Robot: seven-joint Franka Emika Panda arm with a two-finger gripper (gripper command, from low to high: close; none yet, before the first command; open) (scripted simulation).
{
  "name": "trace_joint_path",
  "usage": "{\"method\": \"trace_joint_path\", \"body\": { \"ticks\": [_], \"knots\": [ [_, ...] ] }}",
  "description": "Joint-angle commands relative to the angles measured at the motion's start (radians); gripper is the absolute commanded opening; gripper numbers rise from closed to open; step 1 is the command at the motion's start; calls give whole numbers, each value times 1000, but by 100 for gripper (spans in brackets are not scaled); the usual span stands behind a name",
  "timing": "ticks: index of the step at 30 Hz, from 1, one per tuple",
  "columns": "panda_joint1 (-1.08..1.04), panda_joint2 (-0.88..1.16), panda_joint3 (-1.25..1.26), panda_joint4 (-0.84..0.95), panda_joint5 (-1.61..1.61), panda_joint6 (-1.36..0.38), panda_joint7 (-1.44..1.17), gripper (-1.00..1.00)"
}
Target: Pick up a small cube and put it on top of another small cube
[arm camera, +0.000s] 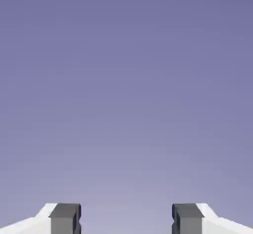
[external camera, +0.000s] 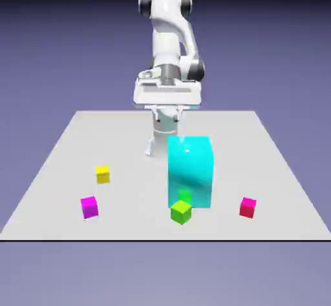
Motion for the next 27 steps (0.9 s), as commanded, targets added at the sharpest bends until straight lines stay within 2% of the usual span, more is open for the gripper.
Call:
{"method": "trace_joint_path", "body": {
  "ticks": [1,27],
  "knots": [
    [-28,-25,35,21,28,-36,44,0],
    [-765,-667,936,557,762,-981,1174,0]
  ]
}}
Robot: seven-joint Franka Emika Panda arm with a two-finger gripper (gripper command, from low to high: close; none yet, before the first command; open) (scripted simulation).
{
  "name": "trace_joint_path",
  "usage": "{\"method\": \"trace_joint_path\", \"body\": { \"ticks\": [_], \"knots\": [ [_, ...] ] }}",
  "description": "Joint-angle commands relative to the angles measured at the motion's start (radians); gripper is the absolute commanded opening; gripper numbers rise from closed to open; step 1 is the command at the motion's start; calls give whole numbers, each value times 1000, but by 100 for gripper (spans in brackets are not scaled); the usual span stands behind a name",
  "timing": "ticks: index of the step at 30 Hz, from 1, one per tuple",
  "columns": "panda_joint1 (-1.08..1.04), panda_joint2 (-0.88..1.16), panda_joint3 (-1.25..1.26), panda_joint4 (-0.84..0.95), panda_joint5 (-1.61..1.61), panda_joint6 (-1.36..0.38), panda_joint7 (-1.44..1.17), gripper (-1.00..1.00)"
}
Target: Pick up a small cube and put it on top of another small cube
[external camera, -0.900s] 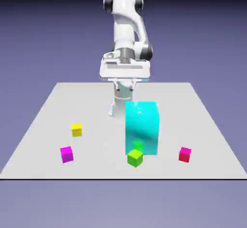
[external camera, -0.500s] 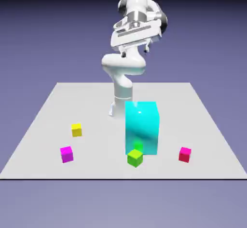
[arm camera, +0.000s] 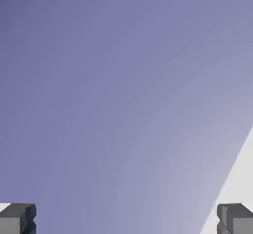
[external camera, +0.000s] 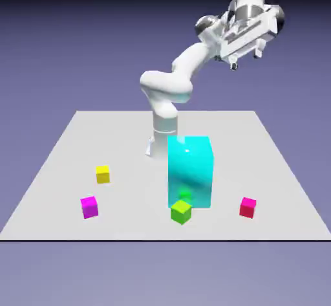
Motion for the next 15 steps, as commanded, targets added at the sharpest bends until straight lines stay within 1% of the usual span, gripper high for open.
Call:
{"method": "trace_joint_path", "body": {
  "ticks": [1,15],
  "knots": [
    [-28,-25,35,21,28,-36,44,0],
    [-425,-370,520,309,423,-545,652,0]
  ]
}}
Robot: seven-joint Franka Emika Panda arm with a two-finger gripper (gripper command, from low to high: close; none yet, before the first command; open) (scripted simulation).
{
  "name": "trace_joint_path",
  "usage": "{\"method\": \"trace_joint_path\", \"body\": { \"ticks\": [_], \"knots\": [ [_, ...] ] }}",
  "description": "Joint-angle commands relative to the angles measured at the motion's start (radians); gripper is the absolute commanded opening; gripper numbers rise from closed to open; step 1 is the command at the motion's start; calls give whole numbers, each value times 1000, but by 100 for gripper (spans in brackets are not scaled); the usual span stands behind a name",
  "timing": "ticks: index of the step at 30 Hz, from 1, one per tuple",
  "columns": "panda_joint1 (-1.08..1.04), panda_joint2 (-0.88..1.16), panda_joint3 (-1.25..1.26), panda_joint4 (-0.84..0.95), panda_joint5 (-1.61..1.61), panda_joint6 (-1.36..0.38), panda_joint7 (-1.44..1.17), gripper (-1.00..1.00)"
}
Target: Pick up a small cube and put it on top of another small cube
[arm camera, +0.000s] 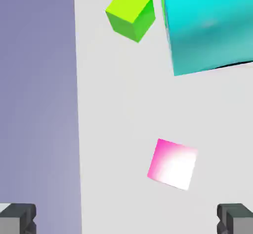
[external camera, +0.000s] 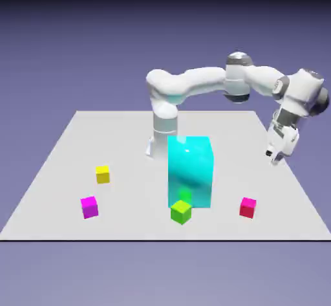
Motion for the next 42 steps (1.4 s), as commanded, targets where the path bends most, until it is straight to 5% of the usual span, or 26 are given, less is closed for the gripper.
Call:
{"method": "trace_joint_path", "body": {
  "ticks": [1,6,7,11,37,42],
  "knots": [
    [-28,-25,35,21,28,-36,44,0],
    [-40,-124,201,6,166,-9,111,0],
    [-40,-124,201,6,166,-9,111,-100],
    [-72,-65,92,51,75,-90,111,-100],
    [-946,758,327,-485,-498,1034,-772,-100],
    [-1047,734,437,-467,-438,1106,-810,-100]
  ]
}}
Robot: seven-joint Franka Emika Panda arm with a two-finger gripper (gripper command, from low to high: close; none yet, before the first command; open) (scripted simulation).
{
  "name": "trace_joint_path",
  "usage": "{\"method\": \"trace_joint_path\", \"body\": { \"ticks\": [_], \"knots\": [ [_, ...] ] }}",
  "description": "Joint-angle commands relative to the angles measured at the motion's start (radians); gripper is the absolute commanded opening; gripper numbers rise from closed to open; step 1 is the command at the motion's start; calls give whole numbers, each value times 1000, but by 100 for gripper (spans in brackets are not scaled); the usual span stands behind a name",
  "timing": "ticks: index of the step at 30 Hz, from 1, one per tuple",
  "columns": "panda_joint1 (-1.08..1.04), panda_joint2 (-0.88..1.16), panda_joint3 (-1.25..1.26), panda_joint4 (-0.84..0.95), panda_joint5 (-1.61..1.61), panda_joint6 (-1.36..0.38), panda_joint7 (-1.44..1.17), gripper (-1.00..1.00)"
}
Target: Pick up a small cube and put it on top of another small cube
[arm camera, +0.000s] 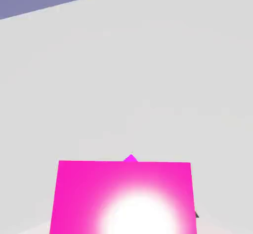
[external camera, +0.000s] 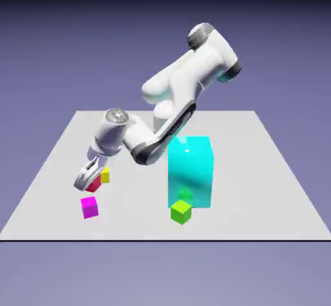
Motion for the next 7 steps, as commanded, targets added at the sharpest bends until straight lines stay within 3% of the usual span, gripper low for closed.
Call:
{"method": "trace_joint_path", "body": {
  "ticks": [1,3,4,7],
  "knots": [
    [-33,-9,36,6,20,22,-11,-100],
    [-98,-26,108,19,61,67,-35,-100],
    [-98,-26,108,19,61,67,-35,100],
    [-33,-9,36,6,20,22,-11,100]
  ]
}}
